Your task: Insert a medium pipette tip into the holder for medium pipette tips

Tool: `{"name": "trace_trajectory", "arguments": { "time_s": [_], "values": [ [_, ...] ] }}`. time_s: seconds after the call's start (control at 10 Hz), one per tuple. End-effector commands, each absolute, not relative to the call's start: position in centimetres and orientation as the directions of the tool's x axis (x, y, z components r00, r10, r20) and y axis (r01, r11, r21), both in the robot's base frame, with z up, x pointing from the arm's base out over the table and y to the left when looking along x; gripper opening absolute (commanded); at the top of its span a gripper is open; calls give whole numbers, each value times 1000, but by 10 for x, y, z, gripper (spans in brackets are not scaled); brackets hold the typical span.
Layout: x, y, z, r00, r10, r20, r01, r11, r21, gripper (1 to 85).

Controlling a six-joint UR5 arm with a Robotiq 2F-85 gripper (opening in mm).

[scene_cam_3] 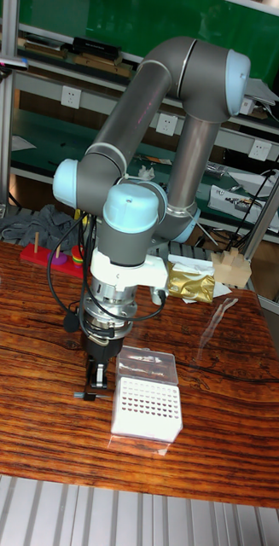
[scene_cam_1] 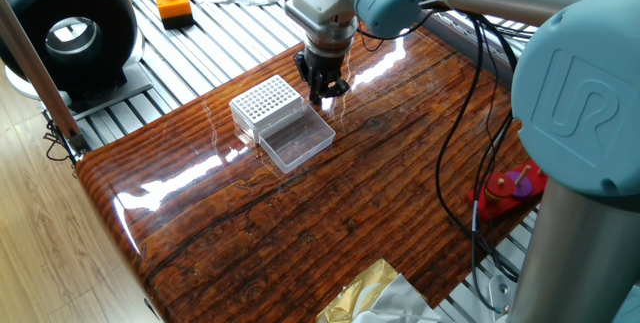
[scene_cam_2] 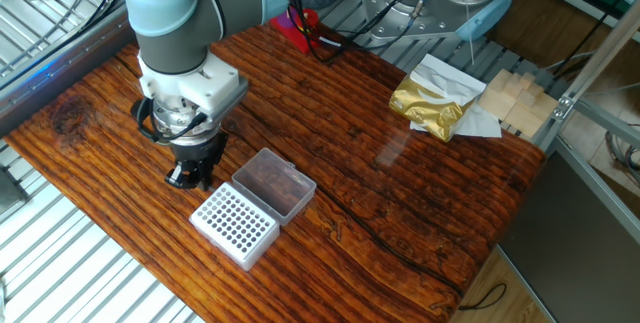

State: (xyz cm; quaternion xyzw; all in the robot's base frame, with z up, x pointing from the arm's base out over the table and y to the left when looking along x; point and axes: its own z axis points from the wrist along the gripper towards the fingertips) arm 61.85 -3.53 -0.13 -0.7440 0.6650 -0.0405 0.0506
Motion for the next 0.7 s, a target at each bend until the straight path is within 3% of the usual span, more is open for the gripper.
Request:
{"name": "trace_trajectory", "arguments": {
  "time_s": [0.0, 0.6],
  "values": [
    [619, -34, 0, 98, -995, -18, -987, -95, -131, 133],
    [617, -36, 3, 80, -997, -18, -989, -77, -128, 130]
  ]
}}
